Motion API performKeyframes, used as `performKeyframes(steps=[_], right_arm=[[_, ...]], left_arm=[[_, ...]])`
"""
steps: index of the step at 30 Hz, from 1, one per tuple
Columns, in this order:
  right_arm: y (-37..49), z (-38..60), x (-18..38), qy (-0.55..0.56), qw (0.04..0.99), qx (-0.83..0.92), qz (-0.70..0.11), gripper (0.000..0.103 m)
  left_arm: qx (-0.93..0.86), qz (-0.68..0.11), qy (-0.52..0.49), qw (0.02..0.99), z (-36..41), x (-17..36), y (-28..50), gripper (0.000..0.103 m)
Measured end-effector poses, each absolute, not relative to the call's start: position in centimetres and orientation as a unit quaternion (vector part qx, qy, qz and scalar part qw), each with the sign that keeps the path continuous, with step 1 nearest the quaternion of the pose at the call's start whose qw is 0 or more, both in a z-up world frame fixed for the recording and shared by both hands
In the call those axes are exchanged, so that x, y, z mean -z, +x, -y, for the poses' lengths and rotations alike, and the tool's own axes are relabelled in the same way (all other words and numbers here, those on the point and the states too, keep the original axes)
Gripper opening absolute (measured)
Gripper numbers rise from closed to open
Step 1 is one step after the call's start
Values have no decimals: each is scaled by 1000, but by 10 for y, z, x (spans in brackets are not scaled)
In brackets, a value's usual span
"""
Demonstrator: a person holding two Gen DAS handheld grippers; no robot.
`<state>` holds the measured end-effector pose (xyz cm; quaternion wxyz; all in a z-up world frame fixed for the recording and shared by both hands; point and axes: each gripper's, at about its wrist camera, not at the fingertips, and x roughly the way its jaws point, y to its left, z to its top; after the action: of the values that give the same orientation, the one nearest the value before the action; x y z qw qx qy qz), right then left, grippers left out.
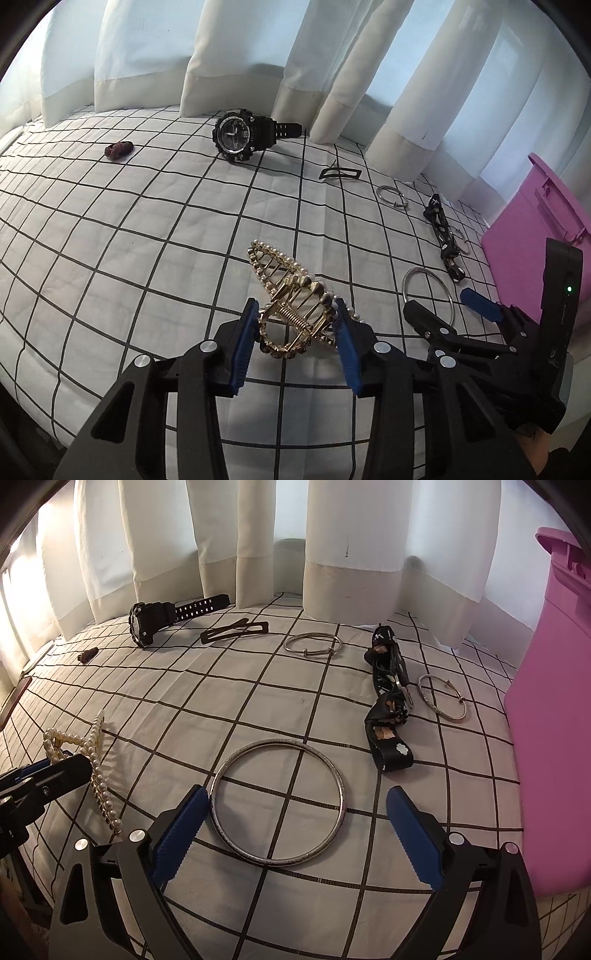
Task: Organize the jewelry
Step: 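Lift the hair claw with the left tool while the right tool grasps the large silver hoop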
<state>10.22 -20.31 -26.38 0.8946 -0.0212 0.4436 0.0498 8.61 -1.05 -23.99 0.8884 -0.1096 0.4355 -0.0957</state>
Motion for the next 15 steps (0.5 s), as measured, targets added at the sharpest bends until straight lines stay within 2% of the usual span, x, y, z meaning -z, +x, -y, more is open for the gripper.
performKeyframes(steps=[1,2,3,15], right_arm=[[101,203,263,-20,896,-49,-441,88],[99,203,261,-21,899,-47,-434,72],[98,204,260,-22,901,-41,-432,71],[89,210,257,2,905,-35,-425,71]], left_arm=[[91,-434,-106,890,8,239,87,39],[87,-432,-101,892,6,237,86,39],[84,-430,-97,894,5,236,86,39],[84,-419,-81,901,-3,225,79,39]])
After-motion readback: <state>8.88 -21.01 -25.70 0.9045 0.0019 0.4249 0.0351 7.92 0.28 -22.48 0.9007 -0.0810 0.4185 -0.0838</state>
